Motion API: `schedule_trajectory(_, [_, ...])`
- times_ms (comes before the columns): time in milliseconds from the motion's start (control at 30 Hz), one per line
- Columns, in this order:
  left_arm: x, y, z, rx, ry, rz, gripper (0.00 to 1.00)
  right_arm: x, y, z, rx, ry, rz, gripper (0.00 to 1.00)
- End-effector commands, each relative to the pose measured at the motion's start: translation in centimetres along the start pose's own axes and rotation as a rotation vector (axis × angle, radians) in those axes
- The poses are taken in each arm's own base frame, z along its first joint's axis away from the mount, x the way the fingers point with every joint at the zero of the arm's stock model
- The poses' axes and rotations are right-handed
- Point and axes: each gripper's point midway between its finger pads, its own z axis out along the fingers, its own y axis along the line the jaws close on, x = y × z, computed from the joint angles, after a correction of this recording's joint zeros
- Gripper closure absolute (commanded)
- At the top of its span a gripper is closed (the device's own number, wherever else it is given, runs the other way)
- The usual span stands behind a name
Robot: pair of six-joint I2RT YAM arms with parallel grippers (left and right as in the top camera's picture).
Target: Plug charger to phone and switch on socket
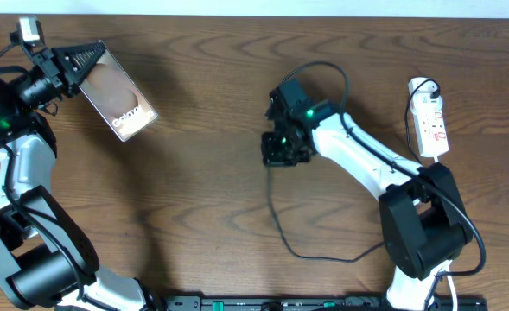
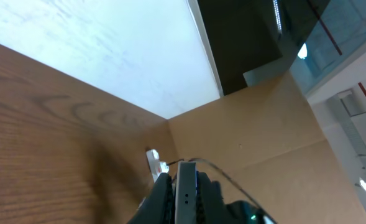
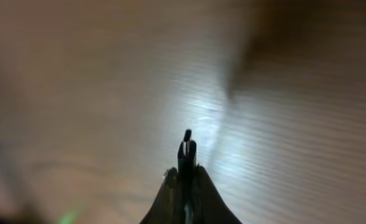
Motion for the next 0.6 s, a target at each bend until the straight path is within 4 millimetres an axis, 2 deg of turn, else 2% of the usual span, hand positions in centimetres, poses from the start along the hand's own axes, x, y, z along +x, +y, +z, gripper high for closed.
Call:
schedule_trajectory(0, [-0.5,-1.7,0.0,0.006,-0.008,0.050,0.93,-2.7,-5.3,-2.3,0.341,-0.160,0.060,0.99])
schedule_trajectory(167, [-0.5,-1.7,0.0,0.007,-0.005,0.050,0.93,-1.7,-6.8,-1.8,0.401,-0.137,0.099,0.99])
schedule_trajectory(333, [-0.4,-1.7,0.0,0.008,-0.001,0.049,0.93,-0.5,-8.0,0.0,0.409,-0.130,0.157,0.99])
schedule_trajectory(467, [-0.4,-1.7,0.0,0.008,-0.001,0.049,0.93,0.0,-7.7,0.5,0.384,-0.112,0.171,0.97])
schedule_trajectory(500, [-0.4,-1.7,0.0,0.008,-0.001,0.049,0.92,0.0,-7.7,0.5,0.383,-0.111,0.171,0.84])
schedule_trajectory(533, [-0.4,-1.7,0.0,0.008,-0.001,0.050,0.93,0.1,-7.7,0.5,0.383,-0.110,0.171,0.63])
schedule_trajectory(567, [-0.4,-1.7,0.0,0.008,-0.001,0.050,0.93,0.1,-7.7,0.5,0.383,-0.110,0.171,0.28])
